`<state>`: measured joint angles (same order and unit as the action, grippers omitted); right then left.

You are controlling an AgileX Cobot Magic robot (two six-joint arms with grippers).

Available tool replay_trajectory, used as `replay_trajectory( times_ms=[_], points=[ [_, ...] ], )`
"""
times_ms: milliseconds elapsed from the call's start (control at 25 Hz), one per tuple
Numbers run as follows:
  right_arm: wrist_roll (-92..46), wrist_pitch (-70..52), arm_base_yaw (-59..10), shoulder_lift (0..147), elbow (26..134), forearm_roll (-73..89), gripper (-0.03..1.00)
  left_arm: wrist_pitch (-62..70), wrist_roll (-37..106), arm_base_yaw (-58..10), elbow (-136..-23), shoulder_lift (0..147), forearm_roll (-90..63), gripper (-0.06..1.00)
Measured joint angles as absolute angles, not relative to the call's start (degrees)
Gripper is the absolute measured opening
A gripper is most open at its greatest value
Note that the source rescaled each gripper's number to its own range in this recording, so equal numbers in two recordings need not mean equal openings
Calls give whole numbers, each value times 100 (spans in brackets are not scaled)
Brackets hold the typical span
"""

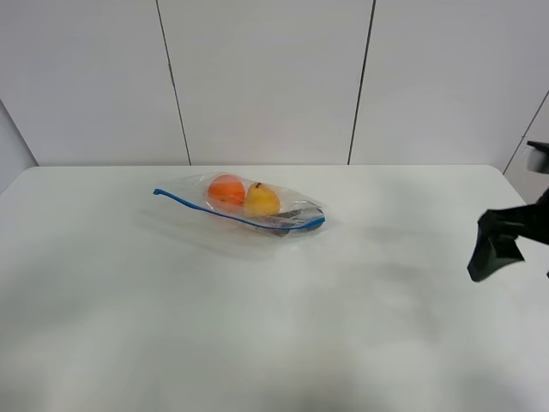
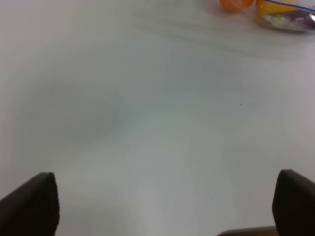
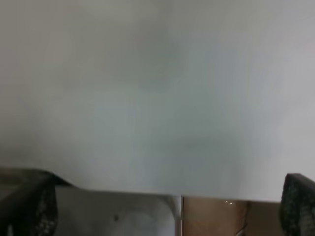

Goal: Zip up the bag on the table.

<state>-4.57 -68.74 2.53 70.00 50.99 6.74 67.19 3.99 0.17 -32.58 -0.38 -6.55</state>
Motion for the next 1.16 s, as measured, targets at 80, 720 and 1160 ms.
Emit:
replay_trajectory(
  times_ms=[80, 720, 1160],
  points=[
    [-457, -6805, 253, 6407, 4621, 565, 100, 6719, 399, 17, -3258, -38, -655, 100],
    [-351, -5860, 253, 961, 2822, 105, 100, 6713, 399, 17, -3258, -38, -655, 100],
    [-351, -5867, 253, -33, 2822, 61, 100, 6713, 399, 17, -3258, -38, -655, 100]
  ],
)
